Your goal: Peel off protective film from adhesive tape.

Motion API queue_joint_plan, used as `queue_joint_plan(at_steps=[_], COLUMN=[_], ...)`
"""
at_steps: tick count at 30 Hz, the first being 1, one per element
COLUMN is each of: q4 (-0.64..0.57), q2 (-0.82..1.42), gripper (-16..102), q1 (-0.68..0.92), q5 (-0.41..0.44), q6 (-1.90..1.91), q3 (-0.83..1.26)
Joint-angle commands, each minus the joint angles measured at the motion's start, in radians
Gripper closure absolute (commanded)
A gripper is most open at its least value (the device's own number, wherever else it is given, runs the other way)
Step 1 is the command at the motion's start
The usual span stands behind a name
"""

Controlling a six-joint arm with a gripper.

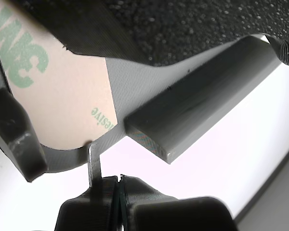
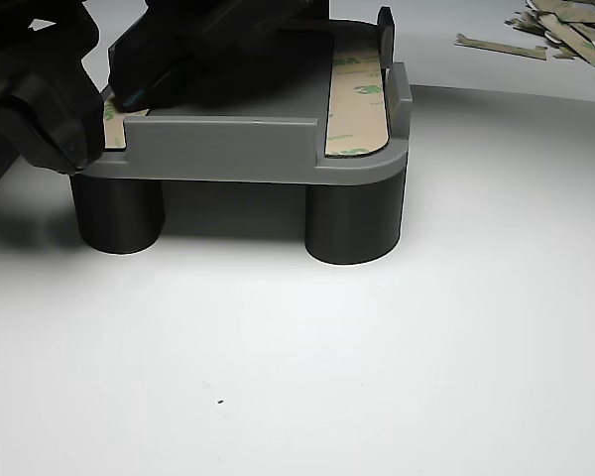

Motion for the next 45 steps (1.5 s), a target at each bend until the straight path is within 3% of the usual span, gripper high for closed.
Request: queue_joint_plan(at_steps=[1,45], q4=[-0.006,-0.011], q2=[0.015,0.003], gripper=[97,97], q1=[-0.006,0.005], q5=[0.002,0.008], q6=[0.002,0.017], q3=[-0.021,-0.026])
